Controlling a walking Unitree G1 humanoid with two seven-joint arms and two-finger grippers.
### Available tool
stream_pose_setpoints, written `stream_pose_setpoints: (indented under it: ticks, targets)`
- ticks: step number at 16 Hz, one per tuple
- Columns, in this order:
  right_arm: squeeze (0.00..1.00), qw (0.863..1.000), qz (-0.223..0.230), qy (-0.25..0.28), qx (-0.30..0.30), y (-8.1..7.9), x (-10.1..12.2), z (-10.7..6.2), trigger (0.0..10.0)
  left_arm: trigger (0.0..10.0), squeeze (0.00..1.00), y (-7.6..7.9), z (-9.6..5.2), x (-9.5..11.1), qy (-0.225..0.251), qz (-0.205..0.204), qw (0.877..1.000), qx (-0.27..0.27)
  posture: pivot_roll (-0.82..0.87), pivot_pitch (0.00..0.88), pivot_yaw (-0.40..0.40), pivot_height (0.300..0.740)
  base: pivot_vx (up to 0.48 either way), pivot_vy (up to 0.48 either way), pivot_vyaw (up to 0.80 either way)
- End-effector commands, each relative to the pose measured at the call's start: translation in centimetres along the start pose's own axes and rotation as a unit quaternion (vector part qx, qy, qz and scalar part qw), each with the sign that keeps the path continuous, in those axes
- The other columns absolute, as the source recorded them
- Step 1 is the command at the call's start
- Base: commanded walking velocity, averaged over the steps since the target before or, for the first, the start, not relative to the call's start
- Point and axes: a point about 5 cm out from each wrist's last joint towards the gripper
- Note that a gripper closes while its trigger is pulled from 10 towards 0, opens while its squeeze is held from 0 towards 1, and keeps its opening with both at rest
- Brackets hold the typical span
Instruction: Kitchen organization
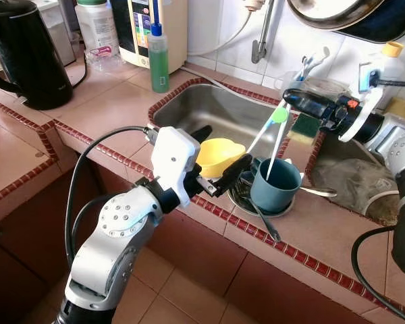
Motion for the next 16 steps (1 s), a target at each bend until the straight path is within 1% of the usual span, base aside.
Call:
stream_pose_setpoints:
  ticks: [1, 2, 4, 6, 9, 12, 13, 14, 15, 16]
  targets:
    - [0.0, 0.999, -0.032, 0.03, 0.011, -0.5, 2.3, 0.1, 10.0, 10.0, 0.0, -0.2, 0.1, 0.2, 0.005, -0.001, 1.0, 0.003, -0.12, 0.032, -0.057, 0.74, 0.0, 0.0, 0.0]
    - [0.0, 0.997, -0.038, 0.062, 0.006, -0.7, 3.5, 0.0, 10.0, 10.0, 0.0, -0.3, 0.2, 0.3, 0.007, -0.001, 1.0, 0.004, -0.12, 0.029, -0.057, 0.74, 0.0, 0.0, 0.0]
    - [0.0, 0.996, -0.04, 0.086, -0.001, -0.7, 4.4, 0.1, 10.0, 10.0, 0.0, -0.4, 0.2, 0.4, 0.008, -0.002, 1.0, 0.005, -0.12, 0.026, -0.056, 0.74, 0.0, 0.0, 0.0]
    - [0.0, 0.991, -0.039, 0.124, -0.016, -0.7, 5.4, 0.2, 10.0, 10.0, 0.0, -0.5, 0.3, 0.4, 0.01, -0.003, 1.0, 0.006, -0.12, 0.024, -0.055, 0.74, 0.0, 0.0, 0.0]
    - [0.0, 0.986, -0.043, 0.156, -0.044, -0.5, 6.1, 0.3, 10.0, 10.0, 0.0, -0.6, 0.3, 0.5, 0.012, -0.002, 1.0, 0.009, -0.11, 0.023, -0.056, 0.74, 0.0, 0.0, 0.0]
    - [0.0, 0.975, -0.053, 0.193, -0.093, -0.1, 6.7, 0.0, 10.0, 10.0, 0.0, -0.6, 0.2, 0.4, 0.009, -0.001, 1.0, 0.014, -0.11, 0.028, -0.058, 0.74, 0.0, 0.0, 0.0]
    - [0.0, 0.972, -0.06, 0.201, -0.107, 0.0, 6.7, 0.0, 10.0, 10.0, 0.0, -0.7, 0.2, 0.4, 0.008, 0.004, 1.0, 0.023, -0.1, 0.032, -0.057, 0.74, 0.0, 0.0, 0.0]
    - [0.0, 0.965, -0.065, 0.215, -0.135, 0.3, 6.7, 0.0, 10.0, 10.0, 0.0, -2.0, 0.4, 0.5, 0.009, 0.004, 0.997, 0.078, -0.09, 0.038, -0.055, 0.74, 0.0, 0.0, 0.0]
    - [0.0, 0.962, -0.067, 0.221, -0.143, 0.4, 6.5, 0.0, 10.0, 10.0, 0.0, -2.8, 0.4, 0.5, 0.008, 0.001, 0.994, 0.106, -0.09, 0.043, -0.053, 0.74, 0.0, 0.0, 0.0]
    - [0.0, 0.962, -0.064, 0.223, -0.145, 0.5, 6.2, 0.1, 10.0, 10.0, 0.0, -3.1, 0.3, 0.7, 0.01, 0.002, 0.993, 0.115, -0.09, 0.05, -0.048, 0.74, 0.0, 0.0, 0.0]
Point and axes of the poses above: a point about 5 cm out from each wrist's last joint towards the gripper, its own z axis pointing out of the wrist towards the gripper, its own x axis along the axis of the wrist's last joint, y = z × x, and after that the axes turned 3 degrees about z, right-handed
